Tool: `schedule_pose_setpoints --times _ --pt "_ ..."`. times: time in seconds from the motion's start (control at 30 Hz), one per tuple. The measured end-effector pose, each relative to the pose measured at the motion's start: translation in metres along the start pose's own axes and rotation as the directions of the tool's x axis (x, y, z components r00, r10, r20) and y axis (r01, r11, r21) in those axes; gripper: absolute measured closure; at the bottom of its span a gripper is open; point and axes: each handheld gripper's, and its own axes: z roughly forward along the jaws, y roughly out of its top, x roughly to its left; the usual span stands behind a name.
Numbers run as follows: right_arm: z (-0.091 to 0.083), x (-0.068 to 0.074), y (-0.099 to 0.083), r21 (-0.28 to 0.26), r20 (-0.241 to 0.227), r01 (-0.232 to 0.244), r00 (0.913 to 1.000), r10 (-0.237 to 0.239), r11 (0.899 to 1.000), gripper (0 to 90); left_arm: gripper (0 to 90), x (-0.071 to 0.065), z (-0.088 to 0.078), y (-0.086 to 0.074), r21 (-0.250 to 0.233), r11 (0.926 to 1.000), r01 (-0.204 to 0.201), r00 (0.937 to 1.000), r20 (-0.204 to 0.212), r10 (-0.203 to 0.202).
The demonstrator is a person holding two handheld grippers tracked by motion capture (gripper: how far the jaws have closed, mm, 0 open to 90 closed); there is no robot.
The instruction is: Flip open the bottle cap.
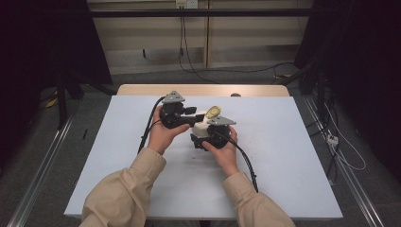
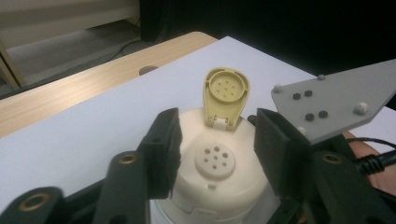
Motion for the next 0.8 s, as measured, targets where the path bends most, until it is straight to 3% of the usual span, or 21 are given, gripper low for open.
schedule_pose_setpoints --times 0.2,0.43,0.8 --pt "-0.007 -0.001 0.0 0.037 -0.012 0.028 0.9996 -0.027 0.999 1.9 33.9 0.001 -0.005 -0.006 0.001 1.0 0.007 0.9998 -0.017 -0.007" --pt "-0.015 -0.005 -0.005 0.043 -0.026 0.018 0.9995 -0.017 0.999 2.5 21.7 0.002 -0.011 -0.013 0.004 0.9998 0.018 0.9992 -0.035 -0.018" --pt "-0.04 -0.009 -0.01 0.017 -0.071 0.02 0.9973 -0.019 1.0 3.6 14.0 0.0 -0.026 -0.025 -0.008 0.9996 0.026 0.9997 -0.005 -0.026"
